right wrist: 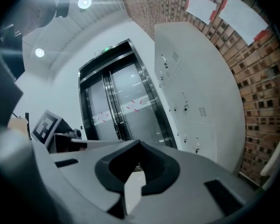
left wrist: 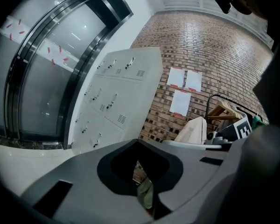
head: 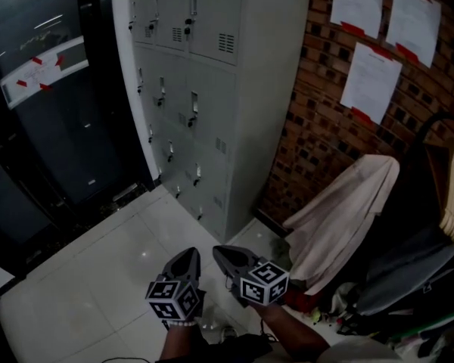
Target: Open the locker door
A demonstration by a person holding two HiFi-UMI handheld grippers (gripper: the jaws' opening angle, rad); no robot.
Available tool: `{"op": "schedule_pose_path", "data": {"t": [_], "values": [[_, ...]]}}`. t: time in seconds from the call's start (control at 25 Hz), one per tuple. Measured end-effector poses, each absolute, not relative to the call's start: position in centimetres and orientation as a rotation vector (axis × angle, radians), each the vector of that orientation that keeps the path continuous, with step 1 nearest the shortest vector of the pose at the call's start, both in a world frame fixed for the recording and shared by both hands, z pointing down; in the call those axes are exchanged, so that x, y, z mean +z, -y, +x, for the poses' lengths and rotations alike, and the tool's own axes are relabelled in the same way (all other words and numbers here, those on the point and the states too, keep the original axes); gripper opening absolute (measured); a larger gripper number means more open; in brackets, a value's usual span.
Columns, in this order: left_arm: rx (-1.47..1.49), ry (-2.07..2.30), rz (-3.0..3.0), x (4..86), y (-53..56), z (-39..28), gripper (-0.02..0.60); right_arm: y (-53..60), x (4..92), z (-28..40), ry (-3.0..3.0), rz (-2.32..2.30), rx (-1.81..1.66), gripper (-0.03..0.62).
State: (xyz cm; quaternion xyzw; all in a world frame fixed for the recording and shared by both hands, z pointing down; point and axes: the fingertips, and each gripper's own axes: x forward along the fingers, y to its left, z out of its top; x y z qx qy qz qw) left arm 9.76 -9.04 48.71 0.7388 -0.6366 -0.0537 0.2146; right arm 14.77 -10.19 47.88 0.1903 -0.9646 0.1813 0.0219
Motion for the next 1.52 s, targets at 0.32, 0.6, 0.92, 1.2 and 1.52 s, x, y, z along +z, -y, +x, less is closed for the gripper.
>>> {"op": "schedule_pose_path", "data": {"t": [0.32, 0.6, 0.92, 1.2, 1.52], "values": [[-0.152, 1.676, 2.128, 48.3, 15.3, 4.7, -0.011, 16.6, 46.7, 10.2, 3.003, 0.771, 0.469, 0.027], [-0.153, 1.632, 2.182, 47.0, 21.2, -3.7, -0.011, 23.2, 45.5, 2.5, 2.991, 0.944, 0.455, 0.198], [-0.116, 1.540, 2.267, 45.1, 26.0, -11.4, -0.011, 28.2, 43.4, -4.7, 2.965, 1.143, 0.420, 0.202], [-0.100, 1.462, 2.293, 45.8, 28.5, -15.0, -0.011, 31.2, 43.3, -7.3, 2.908, 1.301, 0.402, 0.204], [-0.115, 1.439, 2.268, 46.5, 30.5, -18.8, -0.011, 34.1, 43.6, -11.4, 2.883, 1.327, 0.409, 0.232]]}}
